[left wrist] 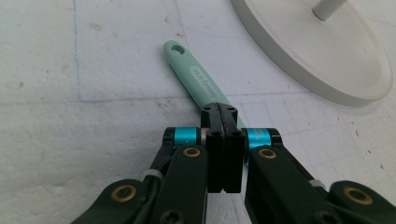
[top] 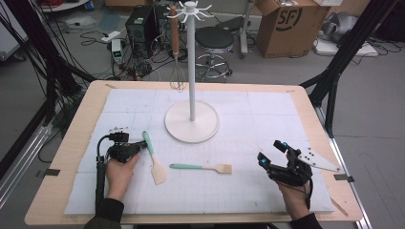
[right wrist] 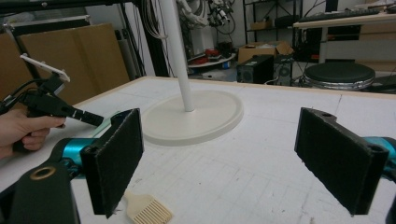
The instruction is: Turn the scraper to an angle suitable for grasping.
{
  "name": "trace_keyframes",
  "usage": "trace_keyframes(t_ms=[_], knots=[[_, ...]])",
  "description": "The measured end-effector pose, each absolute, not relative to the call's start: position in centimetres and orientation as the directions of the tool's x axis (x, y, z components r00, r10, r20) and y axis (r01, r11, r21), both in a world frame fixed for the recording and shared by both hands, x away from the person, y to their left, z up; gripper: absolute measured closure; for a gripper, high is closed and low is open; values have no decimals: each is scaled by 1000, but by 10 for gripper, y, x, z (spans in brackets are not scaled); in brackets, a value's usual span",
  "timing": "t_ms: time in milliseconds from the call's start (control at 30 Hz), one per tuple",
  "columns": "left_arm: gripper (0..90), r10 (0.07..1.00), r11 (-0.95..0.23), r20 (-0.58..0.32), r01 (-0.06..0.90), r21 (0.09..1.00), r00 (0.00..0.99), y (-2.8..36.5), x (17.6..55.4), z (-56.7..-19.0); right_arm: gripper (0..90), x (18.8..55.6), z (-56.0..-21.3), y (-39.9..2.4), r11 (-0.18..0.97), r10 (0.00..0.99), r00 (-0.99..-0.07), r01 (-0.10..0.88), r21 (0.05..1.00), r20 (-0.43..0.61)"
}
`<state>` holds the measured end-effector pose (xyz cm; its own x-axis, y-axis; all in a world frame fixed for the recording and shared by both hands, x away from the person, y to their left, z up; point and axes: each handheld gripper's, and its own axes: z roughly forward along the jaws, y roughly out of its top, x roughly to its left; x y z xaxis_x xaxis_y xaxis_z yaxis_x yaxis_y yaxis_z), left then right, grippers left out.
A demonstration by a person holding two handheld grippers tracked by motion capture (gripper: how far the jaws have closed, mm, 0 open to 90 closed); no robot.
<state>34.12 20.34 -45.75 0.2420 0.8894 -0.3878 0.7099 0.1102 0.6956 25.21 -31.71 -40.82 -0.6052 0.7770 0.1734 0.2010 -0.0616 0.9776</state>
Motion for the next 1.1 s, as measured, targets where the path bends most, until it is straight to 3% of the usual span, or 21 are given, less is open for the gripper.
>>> trace_keyframes(t_ms=[267, 400, 733, 1100], knots=[[900, 863, 123, -425, 702, 702, 274, 202, 347, -459, 146, 253, -409, -316, -55, 777, -605, 210, 976, 173], [900, 864, 91, -403, 693, 715, 301, 198, 347, -458, 146, 253, -409, -316, -51, 778, -605, 210, 976, 171], [900, 878, 101, -399, 712, 695, 265, 192, 347, -459, 146, 254, -410, -315, -52, 776, -607, 214, 975, 174], [900, 863, 40, -386, 716, 696, 326, 168, 345, -458, 145, 253, -409, -315, -51, 777, -606, 213, 976, 173]])
